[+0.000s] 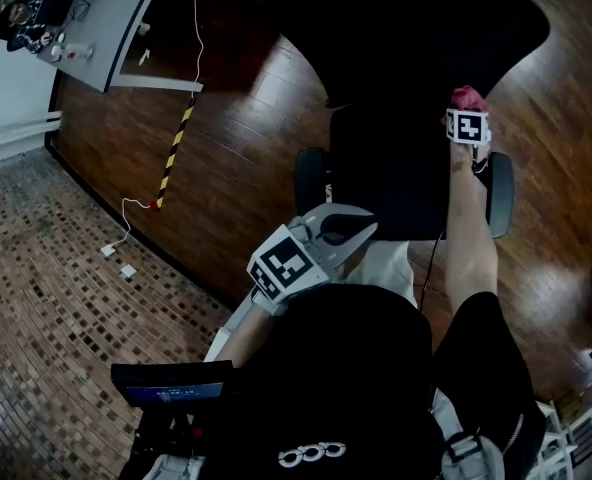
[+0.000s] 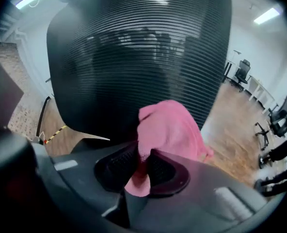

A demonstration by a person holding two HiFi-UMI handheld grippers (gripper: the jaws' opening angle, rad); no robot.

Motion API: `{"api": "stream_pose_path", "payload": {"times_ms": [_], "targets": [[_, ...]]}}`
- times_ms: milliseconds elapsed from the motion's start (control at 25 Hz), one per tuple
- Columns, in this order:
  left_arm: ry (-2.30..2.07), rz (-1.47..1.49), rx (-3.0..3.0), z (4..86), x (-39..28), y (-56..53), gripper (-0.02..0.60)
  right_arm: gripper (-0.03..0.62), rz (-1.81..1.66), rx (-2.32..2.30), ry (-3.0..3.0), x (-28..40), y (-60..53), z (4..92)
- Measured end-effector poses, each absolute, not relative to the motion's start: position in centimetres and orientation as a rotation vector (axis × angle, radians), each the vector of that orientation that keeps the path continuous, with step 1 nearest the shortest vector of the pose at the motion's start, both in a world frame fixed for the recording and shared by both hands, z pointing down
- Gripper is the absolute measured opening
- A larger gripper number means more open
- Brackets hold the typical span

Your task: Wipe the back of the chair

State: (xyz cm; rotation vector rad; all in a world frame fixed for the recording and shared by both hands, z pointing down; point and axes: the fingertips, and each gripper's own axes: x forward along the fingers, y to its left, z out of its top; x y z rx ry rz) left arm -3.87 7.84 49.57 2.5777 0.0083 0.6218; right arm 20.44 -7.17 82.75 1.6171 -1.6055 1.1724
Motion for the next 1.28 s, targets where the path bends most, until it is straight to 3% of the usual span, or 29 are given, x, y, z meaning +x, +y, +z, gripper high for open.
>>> {"api": "stream_pose_path", "payload": {"times_ms": [560, 720, 920, 1280], "targets": [[-0.132, 0.613, 2.549, 50.4, -12.5, 5.4, -0.025, 0.046, 0.726, 1.14, -2.004, -9.0, -16.1, 80.9], [-0.151, 0.643, 2.541, 51.0, -14.4, 5.3, -0.025, 0.047, 0.64, 0.976, -2.088, -13.8, -15.2, 81.6], [-0.147, 0.654, 2.516, 51.2, -13.7, 5.7, -0.025, 0.046, 0.688, 1.059, -2.008, -8.4, -13.9, 83.9], [-0.051, 0.679, 2.491, 52.2, -9.3, 9.0, -0.025, 0.048, 0.874, 1.454, -1.592, 17.1, -8.3, 87.3]]}}
